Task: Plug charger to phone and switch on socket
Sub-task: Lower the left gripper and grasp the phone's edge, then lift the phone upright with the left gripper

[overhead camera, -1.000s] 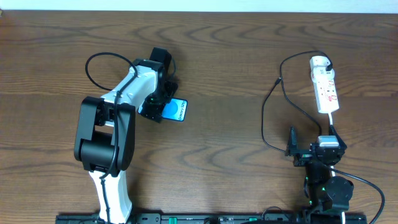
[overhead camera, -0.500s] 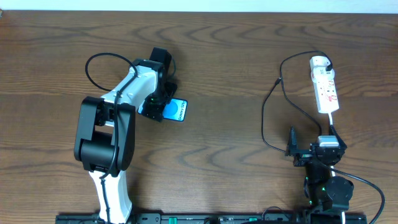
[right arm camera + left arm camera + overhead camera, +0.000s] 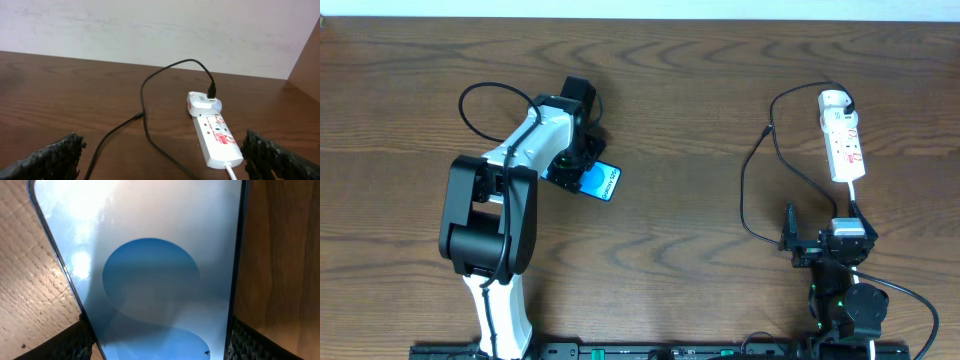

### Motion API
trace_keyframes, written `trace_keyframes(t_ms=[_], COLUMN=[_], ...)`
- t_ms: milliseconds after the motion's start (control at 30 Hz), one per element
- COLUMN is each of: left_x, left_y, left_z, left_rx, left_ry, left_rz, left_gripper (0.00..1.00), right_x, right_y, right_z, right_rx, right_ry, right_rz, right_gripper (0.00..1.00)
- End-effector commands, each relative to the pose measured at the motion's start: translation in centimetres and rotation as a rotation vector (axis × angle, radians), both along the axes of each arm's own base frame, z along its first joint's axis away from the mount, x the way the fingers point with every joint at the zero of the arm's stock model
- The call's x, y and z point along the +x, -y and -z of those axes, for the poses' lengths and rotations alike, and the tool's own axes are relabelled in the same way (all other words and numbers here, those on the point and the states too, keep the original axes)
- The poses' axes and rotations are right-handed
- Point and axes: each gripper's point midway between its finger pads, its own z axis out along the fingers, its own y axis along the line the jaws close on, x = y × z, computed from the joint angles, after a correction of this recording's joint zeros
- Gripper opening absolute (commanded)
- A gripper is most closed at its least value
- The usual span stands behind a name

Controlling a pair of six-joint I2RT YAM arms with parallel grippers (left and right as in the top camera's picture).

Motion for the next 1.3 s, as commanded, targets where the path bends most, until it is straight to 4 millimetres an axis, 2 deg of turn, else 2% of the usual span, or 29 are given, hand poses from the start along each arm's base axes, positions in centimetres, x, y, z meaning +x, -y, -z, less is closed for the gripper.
trace_keyframes(t_ms=[0,133,300,600,833,1067,1267], left_x=[-0.6,-0.6,0.3,-1.5,-1.8,-1.8,-2.7], left_y=[-0.5,0.4,1.4,1.4,4.2,4.4,6.6], left_z=[1.3,1.0,0.0,-0.1,-1.8,-3.1,-4.5], left_rx=[0.023,-0.055,-0.159,-0.181,-0.359,-0.368,-0.529], left_ry=[-0.036,-0.036,-0.001,-0.064,-0.013,0.025,0.039], left_rz=[0.097,0.132,0.262,0.348,0.488,0.545,0.6], left_gripper=[0.75,0.75,0.71,0.71,0.71,0.71,0.71], right_x=[0.0,0.0,0.0,0.0,0.0,0.0,0.0], right_y=[0.2,0.2,0.2,0.2,0.2,0.2,0.2], right_z=[0.0,0.1,0.1,0.1,0.1,0.1,0.1], right_rx=[0.004,0.004,0.004,0.004,0.004,0.004,0.004], right_ry=[0.0,-0.001,-0.003,-0.003,-0.003,-0.003,-0.003], right_rz=[0.009,0.009,0.009,0.01,0.009,0.01,0.009], right_gripper=[0.99,0.99,0.99,0.99,0.99,0.99,0.99])
